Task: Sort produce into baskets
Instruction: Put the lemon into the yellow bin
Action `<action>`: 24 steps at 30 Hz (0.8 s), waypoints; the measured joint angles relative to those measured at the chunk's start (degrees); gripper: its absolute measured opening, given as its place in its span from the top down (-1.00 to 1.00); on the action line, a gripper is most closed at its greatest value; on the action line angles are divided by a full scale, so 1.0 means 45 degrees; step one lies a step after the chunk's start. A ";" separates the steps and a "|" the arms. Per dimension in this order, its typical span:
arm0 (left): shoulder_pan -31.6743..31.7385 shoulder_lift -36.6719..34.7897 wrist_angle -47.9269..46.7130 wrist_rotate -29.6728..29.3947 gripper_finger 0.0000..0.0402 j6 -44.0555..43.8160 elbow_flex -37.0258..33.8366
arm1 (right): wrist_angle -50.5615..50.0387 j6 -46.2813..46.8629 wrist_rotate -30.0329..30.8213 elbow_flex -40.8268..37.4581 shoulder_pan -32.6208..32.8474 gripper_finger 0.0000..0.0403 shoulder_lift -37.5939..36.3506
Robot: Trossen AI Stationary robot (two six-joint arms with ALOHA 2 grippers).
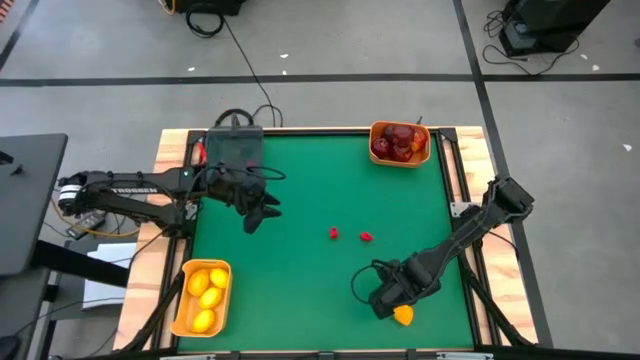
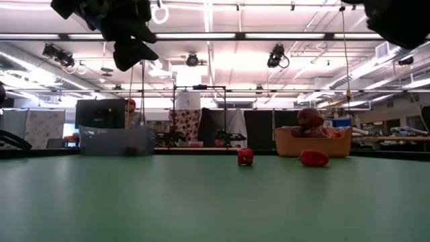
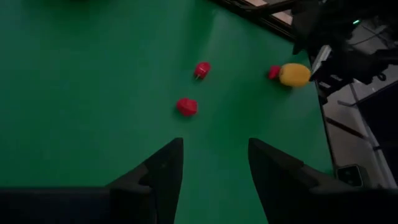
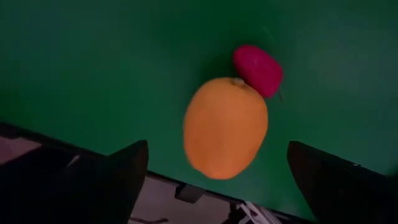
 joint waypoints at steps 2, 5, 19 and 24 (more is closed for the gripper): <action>-0.0163 -0.0031 0.0014 -0.0005 0.07 -0.0037 0.0000 | 0.0150 -0.0003 0.0101 -0.0098 0.0115 -0.93 0.0331; -0.0386 -0.0031 -0.0038 -0.0005 0.07 -0.0037 0.0000 | 0.0218 -0.0094 0.0131 -0.0197 0.0154 -0.88 0.0766; -0.1605 -0.0123 -0.1365 -0.0737 0.07 -0.0158 -0.0015 | 0.0546 0.0898 -0.0559 -0.0265 0.0572 -0.44 0.1360; -0.2121 -0.0123 -0.1306 -0.1305 0.07 -0.0414 -0.0019 | 0.1177 0.0569 -0.0009 -0.0265 0.0352 -0.15 0.1307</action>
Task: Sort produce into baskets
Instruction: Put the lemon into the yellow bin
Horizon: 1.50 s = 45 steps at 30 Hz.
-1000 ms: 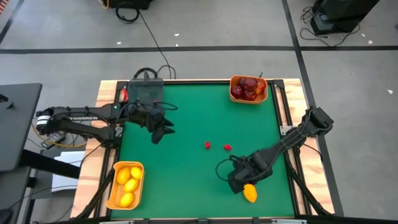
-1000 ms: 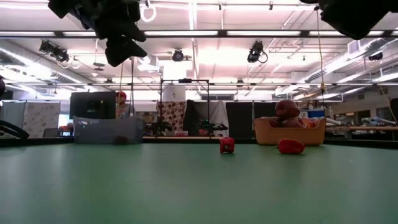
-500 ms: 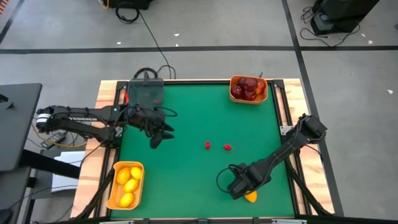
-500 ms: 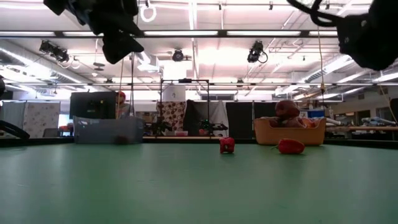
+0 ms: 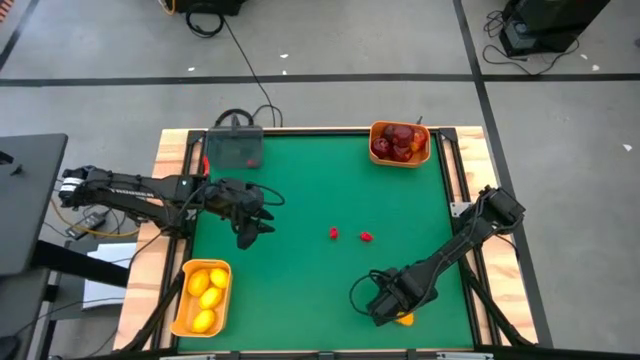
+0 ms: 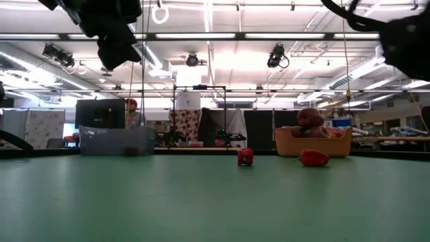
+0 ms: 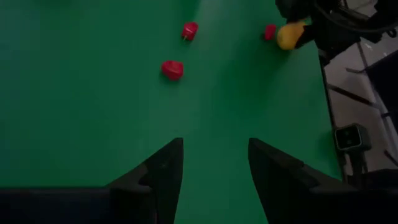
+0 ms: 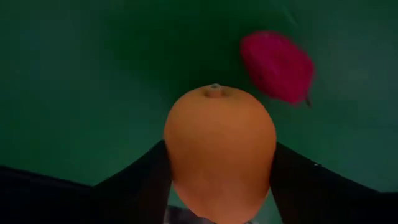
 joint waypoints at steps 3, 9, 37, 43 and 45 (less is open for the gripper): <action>-0.0217 0.0000 0.0250 -0.0522 0.07 -0.0560 0.0000 | 0.0731 -0.0177 0.1512 0.0000 -0.0520 -0.10 -0.0035; -0.0330 0.0005 0.0416 -0.1465 0.07 -0.2262 0.0000 | 0.1846 -0.3211 0.2864 0.0513 -0.2242 -0.12 -0.0087; -0.0508 0.1396 0.7003 -0.0581 -0.50 -0.5168 0.0024 | 0.3459 -1.4288 0.6037 0.3152 -0.5164 -0.13 -0.1215; -0.0621 0.1559 0.7639 -0.0481 -0.50 -0.5172 0.0019 | 0.3598 -1.4967 0.5995 0.3147 -0.5328 -0.13 -0.1384; -0.0621 0.1540 0.7782 -0.0468 -0.50 -0.5170 0.0019 | 0.3679 -1.5113 0.6022 0.3147 -0.5370 -0.13 -0.1418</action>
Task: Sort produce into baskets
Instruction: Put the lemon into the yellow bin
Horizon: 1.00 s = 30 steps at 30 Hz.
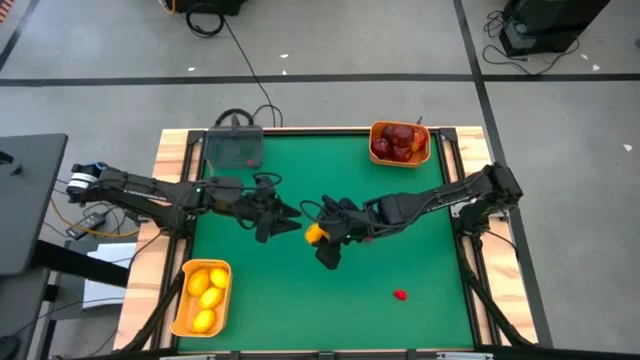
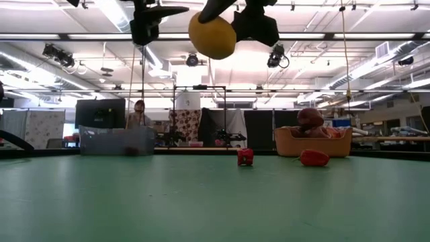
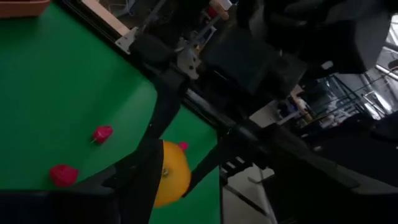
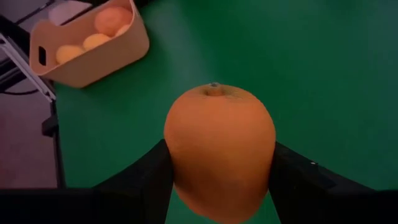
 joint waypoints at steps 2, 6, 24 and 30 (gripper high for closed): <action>0.0000 -0.0002 -0.0025 0.0000 -0.50 0.0000 0.0000 | 0.0113 -0.0256 0.0020 0.0000 -0.0041 -0.13 -0.0147; 0.0000 0.0046 0.0331 0.0053 -0.50 0.0000 0.0000 | 0.0782 -0.0918 0.0055 0.0005 -0.0089 -0.13 -0.0446; 0.0015 0.1112 0.3359 0.1548 -0.50 0.1078 0.0005 | 0.3597 -0.1374 -0.0153 -0.0005 -0.0332 -0.13 -0.0434; 0.0039 0.1117 0.3336 0.1770 -0.50 0.1078 0.0005 | 0.3481 -0.1703 -0.0131 -0.0005 -0.0332 -0.13 -0.0429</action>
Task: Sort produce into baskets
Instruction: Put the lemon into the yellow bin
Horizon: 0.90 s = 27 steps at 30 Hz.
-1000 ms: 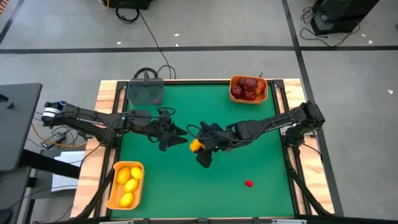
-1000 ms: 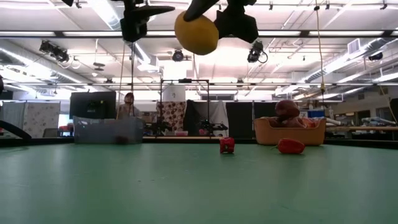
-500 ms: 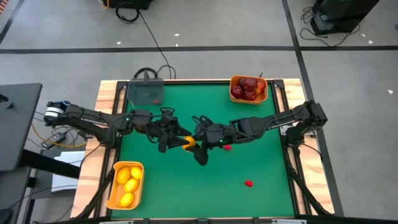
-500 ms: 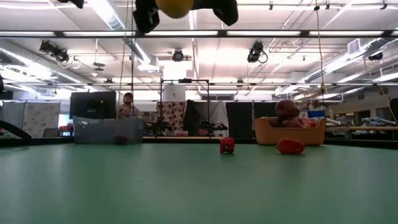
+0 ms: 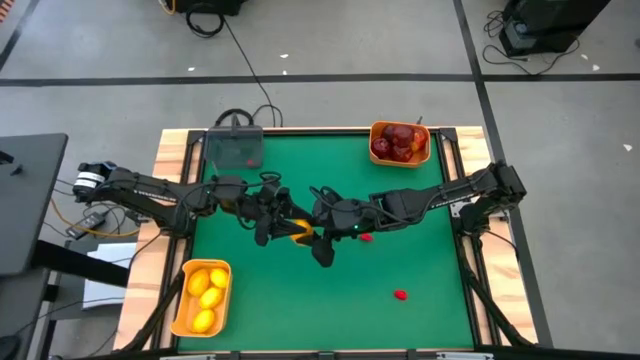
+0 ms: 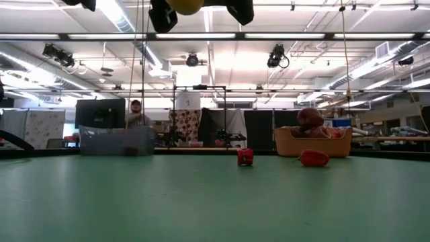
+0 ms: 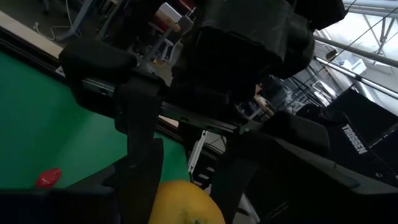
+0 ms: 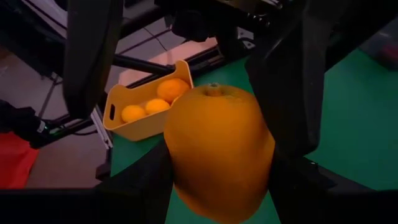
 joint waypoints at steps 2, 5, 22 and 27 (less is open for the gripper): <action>0.0000 0.0000 -0.0026 0.0033 -0.50 0.0000 0.0000 | -0.0017 -0.0156 0.0005 0.0000 0.0000 -0.13 0.0000; 0.0000 0.0000 0.0002 0.0066 -0.50 -0.0021 0.0000 | -0.0036 -0.0447 0.0051 0.0000 -0.0003 -0.13 -0.0034; 0.0032 -0.0010 0.0120 0.0028 -0.50 -0.0300 0.0016 | -0.0094 -0.1720 0.0154 0.0000 -0.0053 -0.13 -0.0175; 0.0178 -0.0011 0.0115 0.0067 -0.50 -0.0351 0.0015 | -0.0123 -0.2146 0.0248 0.0000 -0.0078 -0.13 -0.0175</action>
